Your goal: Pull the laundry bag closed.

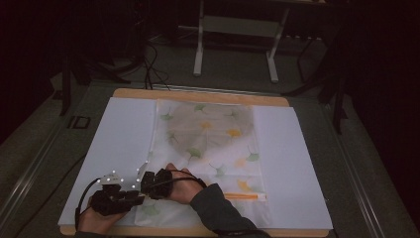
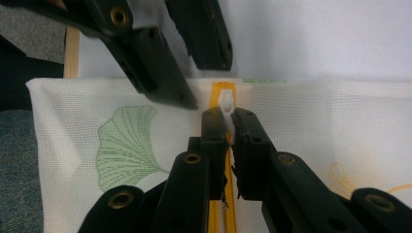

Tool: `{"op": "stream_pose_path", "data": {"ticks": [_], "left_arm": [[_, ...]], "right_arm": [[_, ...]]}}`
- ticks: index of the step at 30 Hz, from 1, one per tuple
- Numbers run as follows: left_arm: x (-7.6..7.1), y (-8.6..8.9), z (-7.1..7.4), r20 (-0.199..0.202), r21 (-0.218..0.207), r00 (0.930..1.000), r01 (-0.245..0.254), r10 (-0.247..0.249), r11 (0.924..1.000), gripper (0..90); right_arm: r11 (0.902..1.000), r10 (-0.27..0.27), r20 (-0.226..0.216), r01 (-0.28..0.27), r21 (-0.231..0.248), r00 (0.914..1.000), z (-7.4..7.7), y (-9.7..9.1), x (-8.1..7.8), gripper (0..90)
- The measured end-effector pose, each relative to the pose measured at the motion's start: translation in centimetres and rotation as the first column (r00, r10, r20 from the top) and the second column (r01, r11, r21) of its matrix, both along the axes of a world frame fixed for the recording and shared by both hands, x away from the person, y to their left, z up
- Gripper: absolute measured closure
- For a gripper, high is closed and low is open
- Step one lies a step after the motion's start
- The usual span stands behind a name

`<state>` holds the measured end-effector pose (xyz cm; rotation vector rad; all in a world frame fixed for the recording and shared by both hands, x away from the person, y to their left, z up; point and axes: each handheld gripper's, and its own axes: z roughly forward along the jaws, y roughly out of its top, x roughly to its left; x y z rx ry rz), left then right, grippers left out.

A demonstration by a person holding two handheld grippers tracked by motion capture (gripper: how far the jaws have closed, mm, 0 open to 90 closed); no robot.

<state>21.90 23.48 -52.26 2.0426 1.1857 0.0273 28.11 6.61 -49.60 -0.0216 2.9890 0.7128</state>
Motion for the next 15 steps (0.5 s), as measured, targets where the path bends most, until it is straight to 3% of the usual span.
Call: {"op": "stream_pose_path", "data": {"ticks": [10, 15], "left_arm": [[0.54, -0.26, -0.78, -0.055, -0.044, 0.9977, 0.036, -0.039, 0.9984, 67.3], [0.72, -0.33, -0.89, -0.063, -0.066, 0.9966, 0.049, -0.053, 0.9966, 70.9]], "right_arm": [[0.9999, 0.012, 0.015, -0.012, 0.008, 0.9998, 0.56, -0.1, -0.21, 84.2], [0.9997, 0.023, 0.021, -0.023, 0.011, 0.9995, 0.81, -0.16, -0.27, 84.3]]}}
